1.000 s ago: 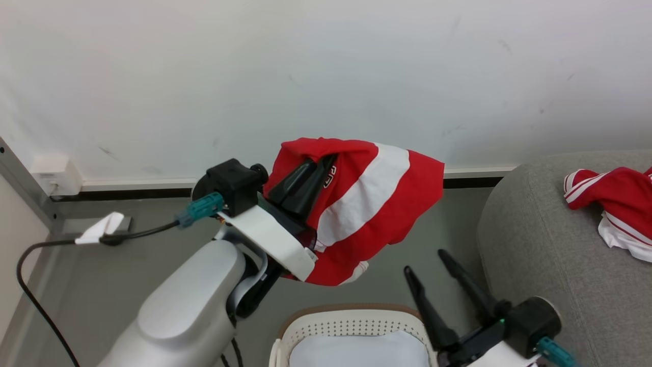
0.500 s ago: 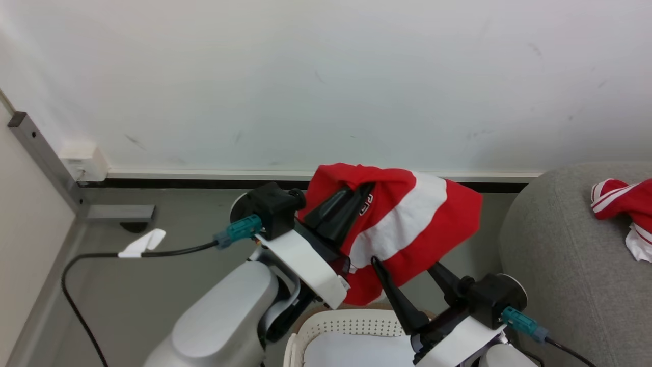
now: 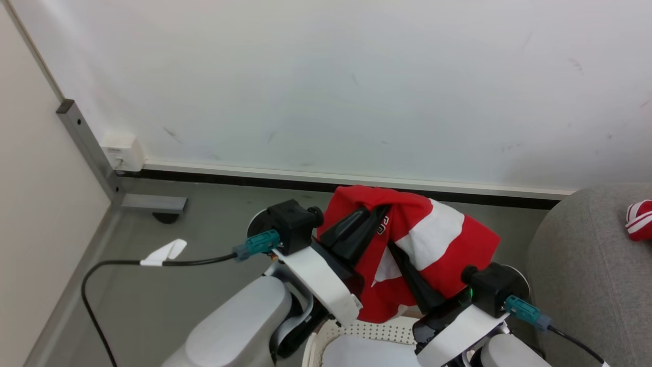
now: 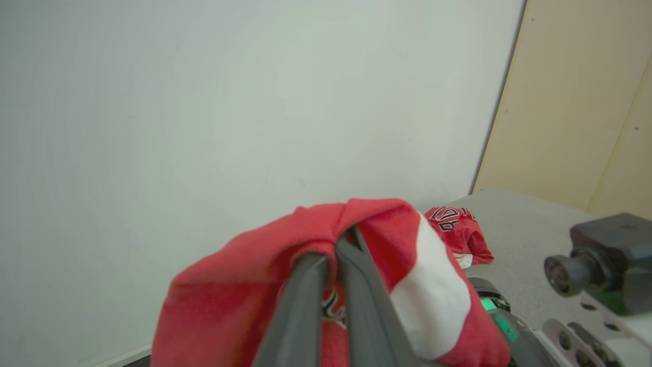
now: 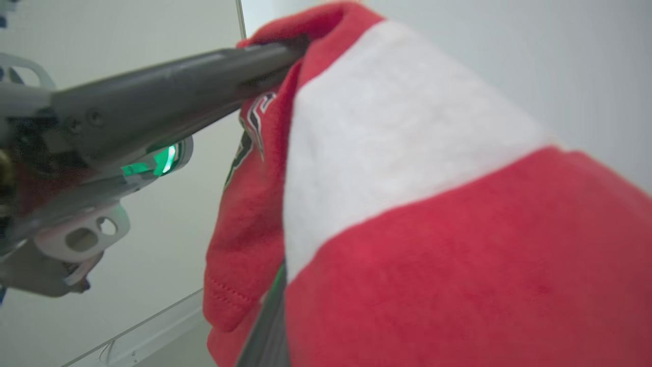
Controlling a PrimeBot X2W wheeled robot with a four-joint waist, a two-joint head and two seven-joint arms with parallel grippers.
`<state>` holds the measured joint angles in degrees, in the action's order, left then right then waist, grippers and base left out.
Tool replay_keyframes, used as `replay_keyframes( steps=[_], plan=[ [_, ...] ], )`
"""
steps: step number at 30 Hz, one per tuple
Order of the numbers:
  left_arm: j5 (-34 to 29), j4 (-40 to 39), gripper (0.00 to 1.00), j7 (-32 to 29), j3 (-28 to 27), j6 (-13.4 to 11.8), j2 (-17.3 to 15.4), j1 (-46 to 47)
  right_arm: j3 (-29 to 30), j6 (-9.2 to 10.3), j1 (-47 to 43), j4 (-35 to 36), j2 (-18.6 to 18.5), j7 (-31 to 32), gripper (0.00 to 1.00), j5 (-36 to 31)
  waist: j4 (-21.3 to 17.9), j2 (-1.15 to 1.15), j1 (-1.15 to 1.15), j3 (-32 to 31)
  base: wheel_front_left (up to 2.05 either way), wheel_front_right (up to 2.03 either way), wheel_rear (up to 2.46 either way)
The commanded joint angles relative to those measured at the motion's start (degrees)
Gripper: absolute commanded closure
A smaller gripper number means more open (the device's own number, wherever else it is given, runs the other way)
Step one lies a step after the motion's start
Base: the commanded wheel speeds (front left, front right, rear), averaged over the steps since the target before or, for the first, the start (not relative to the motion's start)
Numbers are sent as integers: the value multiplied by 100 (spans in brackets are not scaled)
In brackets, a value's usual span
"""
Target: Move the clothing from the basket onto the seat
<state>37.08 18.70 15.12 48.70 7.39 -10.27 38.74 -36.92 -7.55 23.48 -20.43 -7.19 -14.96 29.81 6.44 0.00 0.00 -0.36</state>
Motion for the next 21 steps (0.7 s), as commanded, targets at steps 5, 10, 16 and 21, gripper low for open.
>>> replay_keyframes(
  steps=[5, 10, 16, 21],
  plan=[
    [67, 41, 100, 3, -28, 6, -52, -29, -33, 13, -16, 34, -58, -15, 100, 69, -8, 0, 0, 1, 0, 0, 0],
    [68, 70, 100, 3, -54, 6, -46, -35, -24, 13, -23, 59, -61, -15, 100, 77, -51, 0, 0, 15, 0, 0, 0],
    [83, 136, 100, 3, -58, 7, -61, -77, 33, 13, -28, 156, -75, -16, 100, 17, -133, 0, 0, 49, 0, 0, 0],
    [-4, 168, 0, 3, -102, 6, -37, -134, 172, 13, -60, 249, -119, -16, 100, -11, -228, 0, 0, 83, 0, 0, 0]
  ],
)
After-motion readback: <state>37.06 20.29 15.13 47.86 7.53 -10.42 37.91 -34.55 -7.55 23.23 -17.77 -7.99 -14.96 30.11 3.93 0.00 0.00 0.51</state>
